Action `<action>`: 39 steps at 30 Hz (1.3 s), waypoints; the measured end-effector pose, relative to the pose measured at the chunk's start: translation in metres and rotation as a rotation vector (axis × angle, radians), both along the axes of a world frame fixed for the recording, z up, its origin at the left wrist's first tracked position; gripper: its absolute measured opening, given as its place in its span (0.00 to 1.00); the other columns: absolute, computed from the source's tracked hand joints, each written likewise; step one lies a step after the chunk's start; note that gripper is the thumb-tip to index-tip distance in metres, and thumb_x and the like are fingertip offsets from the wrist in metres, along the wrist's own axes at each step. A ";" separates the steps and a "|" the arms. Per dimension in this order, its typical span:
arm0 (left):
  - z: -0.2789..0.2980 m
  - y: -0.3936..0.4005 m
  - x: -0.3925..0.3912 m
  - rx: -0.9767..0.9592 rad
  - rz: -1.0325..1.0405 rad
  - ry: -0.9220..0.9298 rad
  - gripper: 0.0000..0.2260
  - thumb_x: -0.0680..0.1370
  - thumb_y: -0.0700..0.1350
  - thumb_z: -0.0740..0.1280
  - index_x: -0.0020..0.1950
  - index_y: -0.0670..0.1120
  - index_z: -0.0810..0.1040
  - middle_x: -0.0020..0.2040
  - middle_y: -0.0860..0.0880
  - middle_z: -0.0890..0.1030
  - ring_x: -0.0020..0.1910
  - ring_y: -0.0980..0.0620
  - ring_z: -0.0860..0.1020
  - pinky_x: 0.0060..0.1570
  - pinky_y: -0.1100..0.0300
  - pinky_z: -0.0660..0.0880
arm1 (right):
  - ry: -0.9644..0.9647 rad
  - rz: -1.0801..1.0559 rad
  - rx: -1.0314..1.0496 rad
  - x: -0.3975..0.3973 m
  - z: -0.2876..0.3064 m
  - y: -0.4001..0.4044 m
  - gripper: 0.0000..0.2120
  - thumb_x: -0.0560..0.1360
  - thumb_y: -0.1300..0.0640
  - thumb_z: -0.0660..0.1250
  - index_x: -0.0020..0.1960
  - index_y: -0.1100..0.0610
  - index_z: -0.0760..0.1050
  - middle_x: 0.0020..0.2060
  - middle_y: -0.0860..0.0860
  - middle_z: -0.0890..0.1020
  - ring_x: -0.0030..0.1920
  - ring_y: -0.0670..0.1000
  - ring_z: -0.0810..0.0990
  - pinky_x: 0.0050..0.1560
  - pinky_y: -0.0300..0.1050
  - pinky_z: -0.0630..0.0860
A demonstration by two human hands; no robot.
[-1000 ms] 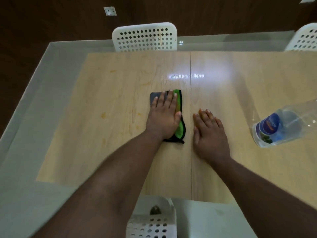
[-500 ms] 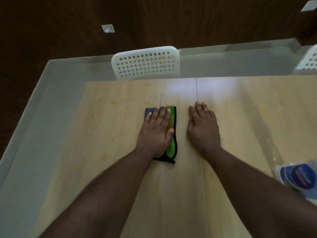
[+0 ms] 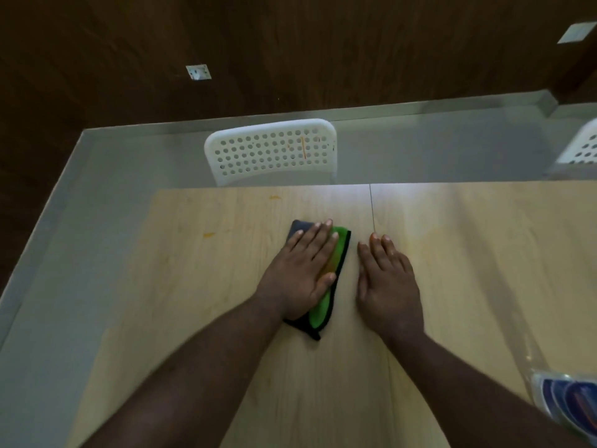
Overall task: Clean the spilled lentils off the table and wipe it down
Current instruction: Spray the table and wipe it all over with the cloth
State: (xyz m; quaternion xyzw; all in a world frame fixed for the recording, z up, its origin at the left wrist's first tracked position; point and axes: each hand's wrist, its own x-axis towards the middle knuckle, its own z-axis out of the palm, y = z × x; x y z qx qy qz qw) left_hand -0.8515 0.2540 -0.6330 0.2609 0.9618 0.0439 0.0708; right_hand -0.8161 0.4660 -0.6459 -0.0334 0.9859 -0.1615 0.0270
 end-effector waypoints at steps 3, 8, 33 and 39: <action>-0.002 -0.006 -0.052 -0.027 0.120 0.016 0.33 0.86 0.62 0.44 0.87 0.49 0.40 0.86 0.47 0.38 0.85 0.50 0.38 0.83 0.45 0.46 | -0.004 0.003 0.013 0.000 -0.003 0.001 0.28 0.86 0.45 0.44 0.85 0.48 0.50 0.85 0.48 0.50 0.85 0.48 0.43 0.84 0.54 0.50; -0.003 0.013 -0.110 -0.045 0.271 0.059 0.33 0.86 0.61 0.46 0.87 0.47 0.45 0.87 0.45 0.45 0.86 0.47 0.44 0.83 0.44 0.47 | 0.001 0.008 0.037 -0.004 -0.009 0.001 0.28 0.86 0.46 0.45 0.85 0.48 0.51 0.84 0.48 0.50 0.85 0.49 0.44 0.84 0.52 0.48; -0.001 -0.008 0.074 0.001 0.004 -0.007 0.32 0.87 0.59 0.46 0.87 0.46 0.41 0.87 0.48 0.39 0.85 0.49 0.38 0.83 0.44 0.47 | -0.007 0.021 0.051 0.002 0.010 -0.003 0.29 0.87 0.43 0.42 0.85 0.50 0.55 0.85 0.51 0.55 0.85 0.50 0.47 0.83 0.54 0.53; -0.006 -0.030 -0.001 -0.018 0.232 0.037 0.33 0.85 0.61 0.42 0.87 0.47 0.45 0.87 0.48 0.43 0.86 0.49 0.42 0.83 0.44 0.47 | 0.036 0.015 0.027 0.005 0.006 -0.003 0.27 0.88 0.44 0.44 0.85 0.50 0.55 0.85 0.50 0.55 0.85 0.49 0.47 0.84 0.53 0.51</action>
